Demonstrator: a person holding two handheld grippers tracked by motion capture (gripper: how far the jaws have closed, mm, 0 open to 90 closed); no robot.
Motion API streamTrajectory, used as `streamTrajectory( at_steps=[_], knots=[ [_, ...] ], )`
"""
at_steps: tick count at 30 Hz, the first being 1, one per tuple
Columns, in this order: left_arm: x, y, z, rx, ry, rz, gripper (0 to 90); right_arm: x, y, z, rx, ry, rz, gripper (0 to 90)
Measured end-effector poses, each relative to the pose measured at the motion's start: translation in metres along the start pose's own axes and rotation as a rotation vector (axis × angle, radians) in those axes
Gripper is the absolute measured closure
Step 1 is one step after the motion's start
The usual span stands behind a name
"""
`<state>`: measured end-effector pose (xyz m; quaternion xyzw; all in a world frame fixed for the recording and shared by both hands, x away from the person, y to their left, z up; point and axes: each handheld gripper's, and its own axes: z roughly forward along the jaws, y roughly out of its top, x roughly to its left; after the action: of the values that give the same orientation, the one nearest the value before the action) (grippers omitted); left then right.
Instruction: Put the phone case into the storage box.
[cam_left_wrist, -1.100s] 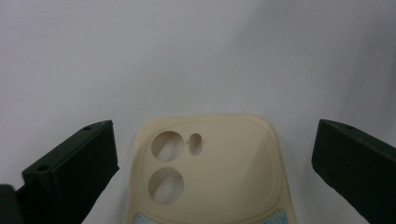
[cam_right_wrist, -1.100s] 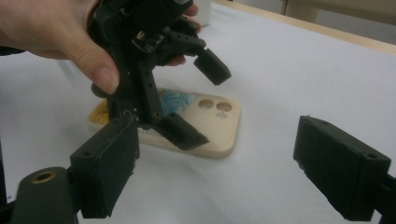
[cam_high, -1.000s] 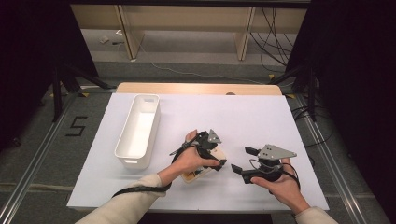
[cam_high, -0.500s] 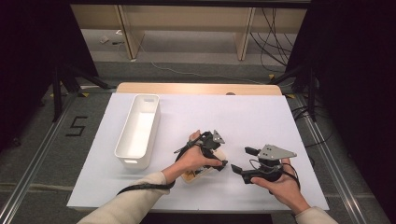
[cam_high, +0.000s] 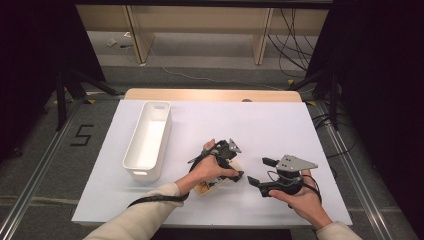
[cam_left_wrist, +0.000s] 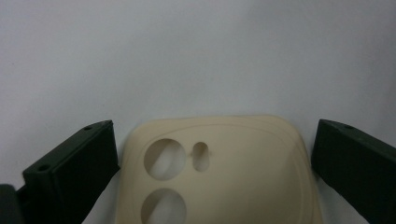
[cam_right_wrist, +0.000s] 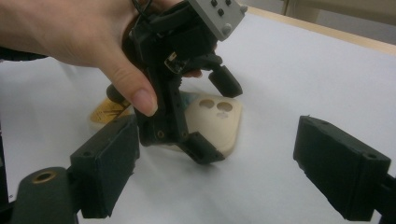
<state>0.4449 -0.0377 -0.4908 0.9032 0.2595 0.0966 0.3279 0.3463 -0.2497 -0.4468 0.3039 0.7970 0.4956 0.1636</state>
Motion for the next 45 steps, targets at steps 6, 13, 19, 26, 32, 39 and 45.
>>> streamTrajectory(
  at_steps=[6,13,19,26,32,39,45],
  knots=[
    [0.0029,-0.0001,0.0008,0.002,-0.003,-0.011,0.0,0.0,0.0,0.0001,0.0,0.0,0.0,15.4],
    [0.0039,-0.0002,0.0013,0.004,-0.009,-0.021,0.0,0.0002,-0.0002,0.0003,0.0,0.001,0.0,15.5],
    [0.005,0.0004,0.0015,0.012,-0.014,-0.024,0.1,0.0004,-0.0002,0.0004,0.001,0.004,0.001,15.5],
    [0.0054,0.0009,0.0013,0.015,-0.017,-0.021,1.3,0.0005,-0.0003,0.0005,0.003,0.006,-0.001,15.5],
    [0.0045,0.0014,0.0003,0.014,-0.019,-0.02,4.1,0.0008,-0.0002,0.0005,0.005,0.007,-0.003,15.5],
    [0.0029,0.0024,-0.0013,0.021,-0.021,-0.017,8.8,0.001,-0.0001,0.0006,0.004,0.008,-0.003,15.5],
    [0.0026,0.0023,-0.0015,0.021,-0.017,-0.018,9.4,0.0011,-0.0001,0.0005,0.003,0.008,-0.003,15.5]
  ],
)
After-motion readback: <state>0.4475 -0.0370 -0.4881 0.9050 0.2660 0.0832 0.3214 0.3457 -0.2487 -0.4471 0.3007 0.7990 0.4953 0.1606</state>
